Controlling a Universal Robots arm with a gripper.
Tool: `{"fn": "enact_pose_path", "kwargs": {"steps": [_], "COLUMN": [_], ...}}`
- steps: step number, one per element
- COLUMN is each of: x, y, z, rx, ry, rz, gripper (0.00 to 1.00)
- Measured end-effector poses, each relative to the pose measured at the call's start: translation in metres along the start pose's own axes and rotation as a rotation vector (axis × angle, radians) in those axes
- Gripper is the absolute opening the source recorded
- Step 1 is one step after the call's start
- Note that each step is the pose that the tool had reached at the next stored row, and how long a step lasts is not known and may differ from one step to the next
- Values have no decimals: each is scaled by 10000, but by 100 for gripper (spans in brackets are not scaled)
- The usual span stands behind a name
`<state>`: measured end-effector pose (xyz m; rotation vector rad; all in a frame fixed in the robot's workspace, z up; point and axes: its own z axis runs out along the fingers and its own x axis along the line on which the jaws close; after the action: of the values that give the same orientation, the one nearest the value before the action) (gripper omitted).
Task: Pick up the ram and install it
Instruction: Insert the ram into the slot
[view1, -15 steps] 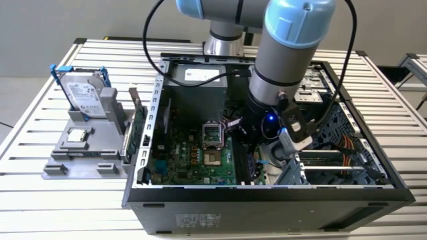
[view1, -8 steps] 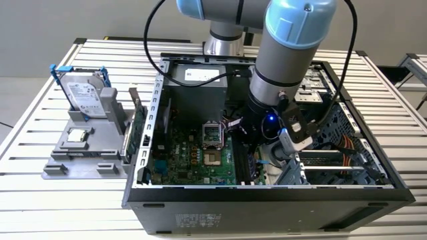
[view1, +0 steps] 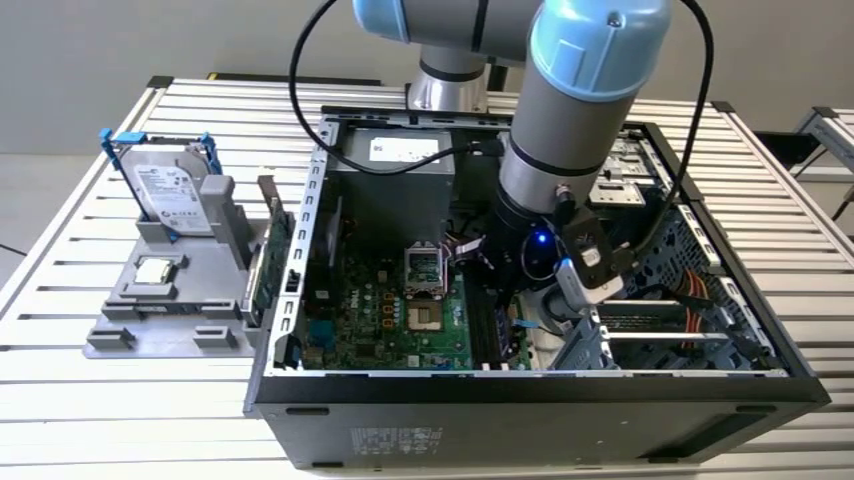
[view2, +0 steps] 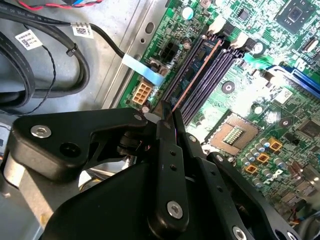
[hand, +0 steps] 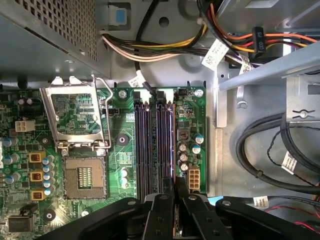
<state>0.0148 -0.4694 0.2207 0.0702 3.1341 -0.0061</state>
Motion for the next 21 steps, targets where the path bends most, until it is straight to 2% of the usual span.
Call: {"fn": "enact_pose_path", "kwargs": {"steps": [21], "x": [-3], "y": [-24], "z": [11], "rx": [-2], "ry": [-1], "rz": [-78], "gripper": [0]}}
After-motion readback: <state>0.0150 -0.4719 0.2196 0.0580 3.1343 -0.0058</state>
